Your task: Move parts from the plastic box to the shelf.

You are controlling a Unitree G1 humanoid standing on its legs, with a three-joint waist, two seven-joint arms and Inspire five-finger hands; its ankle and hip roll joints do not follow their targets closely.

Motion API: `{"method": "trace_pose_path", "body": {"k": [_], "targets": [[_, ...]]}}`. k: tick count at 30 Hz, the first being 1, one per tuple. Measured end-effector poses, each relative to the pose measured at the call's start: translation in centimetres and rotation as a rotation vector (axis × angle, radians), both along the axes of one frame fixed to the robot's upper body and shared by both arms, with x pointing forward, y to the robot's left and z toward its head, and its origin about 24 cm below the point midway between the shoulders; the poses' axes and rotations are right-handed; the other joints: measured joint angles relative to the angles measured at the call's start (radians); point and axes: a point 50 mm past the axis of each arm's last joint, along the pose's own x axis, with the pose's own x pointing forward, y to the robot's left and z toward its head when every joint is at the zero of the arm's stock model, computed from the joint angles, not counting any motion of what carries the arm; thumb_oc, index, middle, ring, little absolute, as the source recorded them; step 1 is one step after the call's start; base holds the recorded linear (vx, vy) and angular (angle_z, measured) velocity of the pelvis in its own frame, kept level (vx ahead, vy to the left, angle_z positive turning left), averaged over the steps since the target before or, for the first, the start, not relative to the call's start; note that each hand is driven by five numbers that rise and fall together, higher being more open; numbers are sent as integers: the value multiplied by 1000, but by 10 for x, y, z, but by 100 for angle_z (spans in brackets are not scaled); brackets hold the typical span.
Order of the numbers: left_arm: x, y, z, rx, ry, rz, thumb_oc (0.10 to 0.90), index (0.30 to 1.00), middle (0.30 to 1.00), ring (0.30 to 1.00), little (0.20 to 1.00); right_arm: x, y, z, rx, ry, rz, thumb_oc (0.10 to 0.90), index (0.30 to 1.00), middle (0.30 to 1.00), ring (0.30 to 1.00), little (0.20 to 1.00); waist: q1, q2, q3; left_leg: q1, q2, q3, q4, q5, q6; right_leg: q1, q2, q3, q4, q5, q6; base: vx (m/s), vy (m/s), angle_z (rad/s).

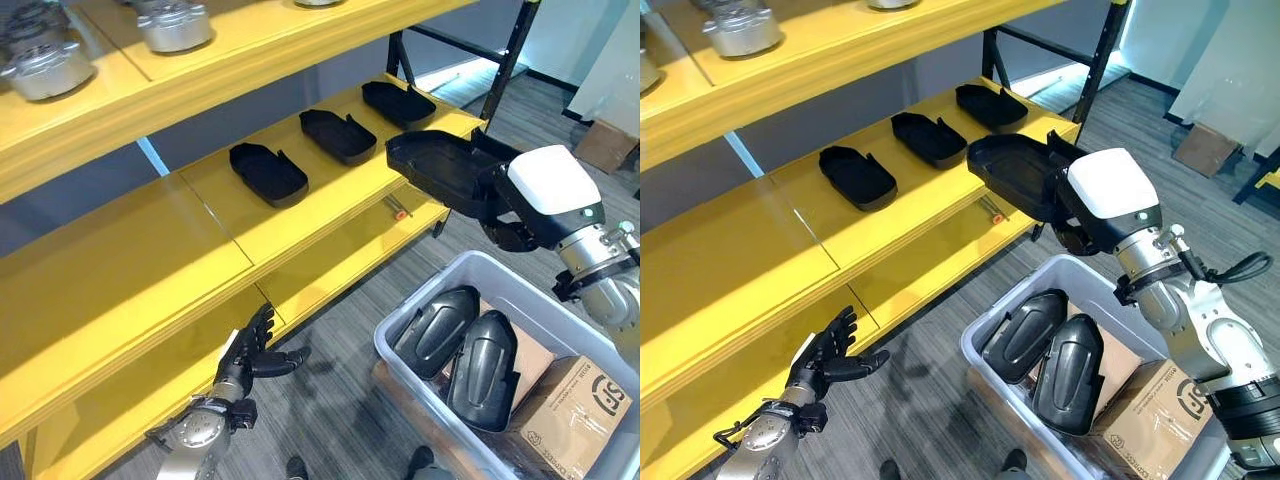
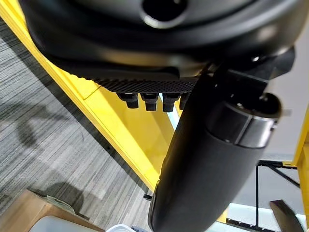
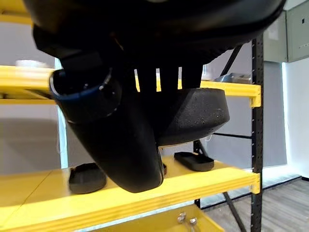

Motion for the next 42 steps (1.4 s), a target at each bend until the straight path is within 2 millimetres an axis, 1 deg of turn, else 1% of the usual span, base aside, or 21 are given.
{"method": "trace_pose_path", "body": {"k": [1, 6, 8, 10, 11, 13, 14, 15, 16, 17, 18, 20, 21, 25, 26, 27, 28, 29, 30, 33, 42], "targets": [[-2, 1, -1, 3, 6, 5, 900, 1000, 1000, 1000, 1000, 0, 1, -3, 9, 13, 1, 400, 300, 300, 300, 300, 6, -14, -7, -5, -17, -1, 0, -6, 13, 2, -11, 2, -16, 13, 7, -20, 195, 9], [-4, 3, -3, 12, 16, 6, 900, 1000, 1000, 1000, 1000, 2, 4, -8, 46, 20, 2, 400, 300, 300, 300, 300, 8, -49, -26, -40, -70, -25, 8, -8, 41, 9, -59, -22, -41, 51, 33, -7, 230, 21], [-5, 4, -3, 19, 17, 4, 900, 1000, 1000, 1000, 1000, 2, 5, -10, 61, 21, 1, 400, 300, 300, 300, 300, 9, -56, -27, -47, -91, -40, 10, -5, 53, 16, -80, -29, -39, 66, 28, 6, 224, 35], [-4, 4, -2, 46, 13, -8, 900, 1000, 1000, 1000, 1000, 3, 5, -14, 70, 34, -5, 400, 300, 300, 300, 300, -2, -55, -27, -55, -109, -80, 18, -6, 64, 29, -101, -44, -30, 85, 7, 14, 274, 56], [-2, 4, -1, 53, 7, -13, 900, 1000, 1000, 1000, 1000, 3, 4, -17, 72, 46, -13, 400, 300, 300, 300, 300, -3, -54, -26, -57, -112, -97, 16, -3, 69, 29, -107, -36, -10, 93, -4, -3, 265, 53], [2, 3, 0, 55, 3, -18, 900, 1000, 1000, 1000, 1000, 2, 0, -20, 63, 62, -26, 400, 300, 300, 300, 300, -16, -53, -16, -70, -127, -107, 40, -1, 96, 24, -130, 43, 62, 98, -12, 44, 186, 78], [6, -1, -1, 57, 4, -34, 900, 1000, 1000, 1000, 1000, 0, -6, -28, 56, 96, -51, 400, 300, 300, 300, 300, -42, -27, -10, -40, -113, -133, 22, -17, 129, -36, -113, 234, 201, 49, 37, 99, 165, 81], [7, 2, 1, 69, -1, -31, 900, 1000, 1000, 1000, 1000, -1, -6, -30, 55, 104, -43, 400, 300, 300, 300, 300, -31, -25, -8, -30, -101, -141, 8, -15, 132, -68, -65, 296, 213, -8, 57, 102, 119, 64], [8, 3, 2, 74, -3, -30, 900, 1000, 1000, 1000, 1000, -2, -6, -31, 54, 106, -41, 400, 300, 300, 300, 300, -31, -26, -5, -23, -99, -150, -1, -13, 133, -80, -35, 305, 217, -37, 52, 109, 78, 36], [11, 4, 4, 85, -13, -39, 900, 1000, 1000, 1000, 1000, -7, -8, -35, 53, 120, -44, 400, 300, 300, 300, 300, -48, -24, 2, -15, -91, -181, -17, 1, 128, -84, 37, 300, 210, -76, 28, 110, 41, 82], [15, 3, 7, 90, -25, -52, 900, 1000, 1000, 1000, 1000, -13, -12, -38, 55, 130, -53, 400, 300, 300, 300, 300, -60, -39, 2, -18, -99, -217, -18, 2, 125, -78, 103, 293, 154, -78, 26, 105, 10, 90], [17, 0, 8, 82, -33, -57, 900, 1000, 1000, 1000, 1000, -18, -18, -38, 59, 127, -67, 400, 300, 300, 300, 300, -59, -56, 5, -23, -122, -242, -20, -6, 113, -35, 138, 291, 56, -106, -26, 79, -13, 62], [16, -4, 6, 77, -25, -74, 900, 1000, 1000, 1000, 1000, -20, -24, -41, 67, 135, -90, 400, 300, 300, 300, 300, -73, -48, 6, -35, -122, -266, -7, -13, 109, -24, 153, 326, 55, -114, -14, 57, -37, 62], [16, -11, 3, 79, -14, -106, 900, 1000, 1000, 1000, 1000, -21, -35, -46, 70, 159, -147, 400, 300, 300, 300, 300, -89, -51, 16, -32, -97, -305, -3, -5, 97, -36, 189, 440, 120, -112, -22, 47, -72, 30], [18, -12, 4, 77, -20, -106, 900, 1000, 1000, 1000, 1000, -21, -37, -46, 72, 157, -155, 400, 300, 300, 300, 300, -97, -45, 31, -12, -75, -327, -11, -1, 96, -92, 205, 469, 215, -133, -18, 54, -24, 19], [18, -10, 5, 82, -20, -102, 900, 1000, 1000, 1000, 1000, -22, -37, -47, 76, 160, -152, 400, 300, 300, 300, 300, -109, -46, 33, -13, -68, -333, -12, -1, 95, -93, 218, 497, 200, -145, -16, 95, -49, 38], [19, -6, 7, 94, -29, -97, 900, 1000, 1000, 1000, 1000, -24, -36, -46, 85, 158, -144, 400, 300, 300, 300, 300, -119, -78, 29, -13, -90, -342, -14, -4, 89, -44, 213, 504, 14, -95, -5, 109, -76, 44], [22, -6, 8, 86, -35, -84, 900, 1000, 1000, 1000, 1000, -23, -37, -43, 91, 147, -145, 400, 300, 300, 300, 300, -120, -86, 33, -11, -101, -347, -15, -10, 76, -22, 211, 501, -33, -64, -35, 101, -89, 31], [22, -8, 9, 77, -39, -80, 900, 1000, 1000, 1000, 1000, -23, -37, -42, 105, 138, -148, 400, 300, 300, 300, 300, -114, -79, 31, -17, -92, -343, -14, -11, 67, -10, 221, 499, -69, -42, -34, 88, -95, 6], [22, -9, 9, 70, -44, -78, 900, 1000, 1000, 1000, 1000, -22, -36, -41, 109, 131, -141, 400, 300, 300, 300, 300, -102, -75, 30, -4, -79, -333, -30, -10, 58, 14, 234, 501, -117, -22, -45, 108, -88, -6], [19, -5, 8, 55, -42, -44, 900, 1000, 1000, 1000, 1000, -21, -33, -38, 124, 132, -119, 400, 300, 300, 300, 300, -95, -70, 28, 17, -89, -326, -31, -10, 57, 82, 225, 496, -199, 4, -44, 38, -92, 4]]}}
